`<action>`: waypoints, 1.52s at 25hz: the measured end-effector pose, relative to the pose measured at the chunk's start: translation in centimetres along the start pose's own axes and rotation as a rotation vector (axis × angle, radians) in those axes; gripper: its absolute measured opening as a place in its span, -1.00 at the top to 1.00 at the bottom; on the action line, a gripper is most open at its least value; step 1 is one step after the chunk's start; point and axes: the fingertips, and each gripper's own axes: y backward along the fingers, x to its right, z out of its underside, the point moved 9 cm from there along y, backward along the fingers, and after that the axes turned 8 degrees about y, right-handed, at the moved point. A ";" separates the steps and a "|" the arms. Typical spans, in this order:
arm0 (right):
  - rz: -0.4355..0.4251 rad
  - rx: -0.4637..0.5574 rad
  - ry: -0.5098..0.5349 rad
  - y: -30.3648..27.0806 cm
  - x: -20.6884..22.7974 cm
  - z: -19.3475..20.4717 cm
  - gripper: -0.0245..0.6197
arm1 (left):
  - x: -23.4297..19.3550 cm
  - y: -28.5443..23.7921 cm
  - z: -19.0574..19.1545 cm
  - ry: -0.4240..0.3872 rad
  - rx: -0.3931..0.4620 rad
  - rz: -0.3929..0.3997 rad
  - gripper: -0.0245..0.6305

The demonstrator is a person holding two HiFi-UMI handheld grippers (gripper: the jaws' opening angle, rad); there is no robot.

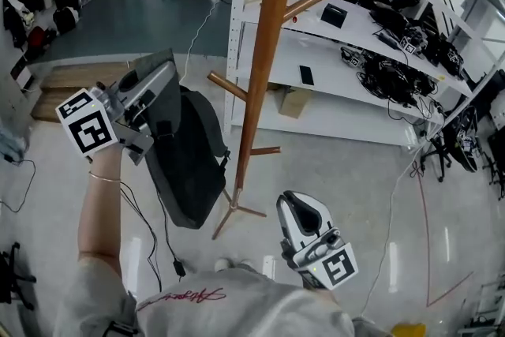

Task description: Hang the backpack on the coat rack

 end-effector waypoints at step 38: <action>-0.087 -0.047 -0.101 -2.3 2.7 3.7 0.85 | 3.2 -8.5 7.2 -0.031 -0.440 0.223 0.68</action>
